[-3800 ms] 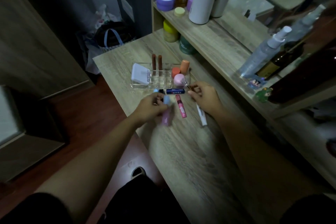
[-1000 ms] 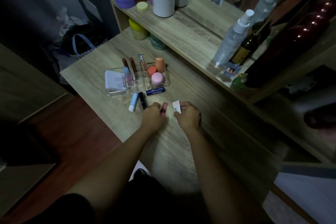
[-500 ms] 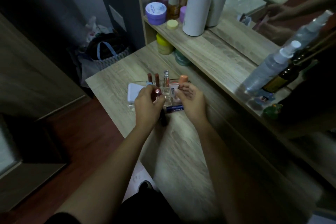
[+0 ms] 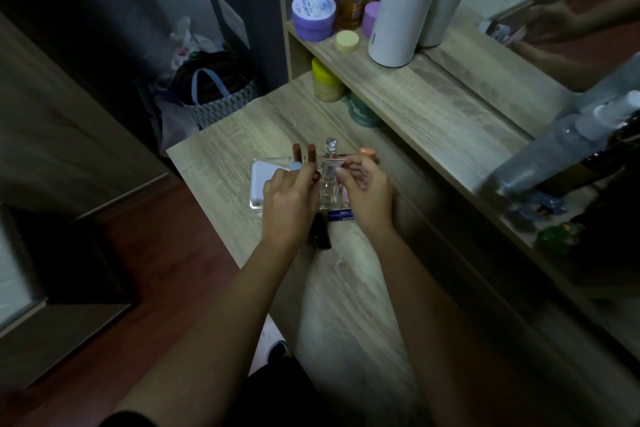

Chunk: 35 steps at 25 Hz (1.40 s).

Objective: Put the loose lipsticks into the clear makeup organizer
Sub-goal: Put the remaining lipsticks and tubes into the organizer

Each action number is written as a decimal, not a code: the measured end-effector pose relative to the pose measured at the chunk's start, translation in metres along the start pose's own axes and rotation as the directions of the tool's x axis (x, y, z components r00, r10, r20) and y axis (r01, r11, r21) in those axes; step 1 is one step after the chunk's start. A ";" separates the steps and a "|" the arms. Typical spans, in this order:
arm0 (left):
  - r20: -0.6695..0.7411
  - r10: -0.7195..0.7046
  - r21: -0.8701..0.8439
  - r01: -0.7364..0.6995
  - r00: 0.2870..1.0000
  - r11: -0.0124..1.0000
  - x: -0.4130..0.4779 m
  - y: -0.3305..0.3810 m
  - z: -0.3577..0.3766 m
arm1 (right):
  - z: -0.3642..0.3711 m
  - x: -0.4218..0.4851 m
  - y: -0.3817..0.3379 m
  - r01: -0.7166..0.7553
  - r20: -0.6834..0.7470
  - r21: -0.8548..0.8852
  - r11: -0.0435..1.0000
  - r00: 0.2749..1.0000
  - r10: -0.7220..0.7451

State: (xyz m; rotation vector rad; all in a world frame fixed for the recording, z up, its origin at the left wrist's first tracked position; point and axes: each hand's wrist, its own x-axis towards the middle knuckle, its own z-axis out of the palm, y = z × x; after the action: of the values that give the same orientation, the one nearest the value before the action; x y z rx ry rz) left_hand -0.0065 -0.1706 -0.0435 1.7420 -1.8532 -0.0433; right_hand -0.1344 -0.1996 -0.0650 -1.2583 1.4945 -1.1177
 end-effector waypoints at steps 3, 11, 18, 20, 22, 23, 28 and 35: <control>-0.015 0.032 0.155 -0.029 0.999 0.987 -0.002 -0.003 0.003 | 0.002 0.002 0.004 0.010 -0.004 -0.026 1.000 1.000 -0.010; 0.037 0.059 0.348 -0.068 0.998 0.935 0.007 -0.004 0.000 | 0.002 0.001 0.013 -0.014 0.025 -0.107 0.994 1.000 0.017; 0.095 0.044 0.437 -0.081 0.994 0.896 0.021 -0.001 -0.005 | 0.005 0.004 0.015 0.004 0.016 -0.214 0.977 1.000 -0.001; 0.124 0.019 0.414 -0.069 0.992 0.908 0.022 0.000 -0.006 | 0.004 0.004 0.014 -0.009 0.018 -0.208 0.978 1.000 0.013; 0.149 -0.001 0.381 -0.057 0.989 0.923 0.022 0.000 -0.007 | 0.001 0.003 0.012 0.002 0.032 -0.212 0.977 0.999 0.004; 0.162 -0.018 0.356 -0.041 0.987 0.933 0.022 0.000 -0.008 | 0.000 0.003 0.011 0.013 0.038 -0.219 0.976 0.999 -0.005; 0.085 0.011 0.223 -0.030 0.996 0.974 0.006 -0.006 -0.018 | -0.011 -0.011 0.009 0.037 0.028 -0.315 0.948 0.999 -0.030; 0.260 0.030 -0.072 -0.011 0.965 0.997 -0.066 -0.036 -0.013 | -0.013 -0.057 0.037 0.221 0.244 -0.664 0.715 0.967 -0.073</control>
State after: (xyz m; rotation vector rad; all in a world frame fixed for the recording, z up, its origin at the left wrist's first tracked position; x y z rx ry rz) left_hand 0.0295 -0.1105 -0.0735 1.7358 -2.0282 -0.3414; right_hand -0.1486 -0.1390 -0.0942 -1.9659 1.7384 -0.4800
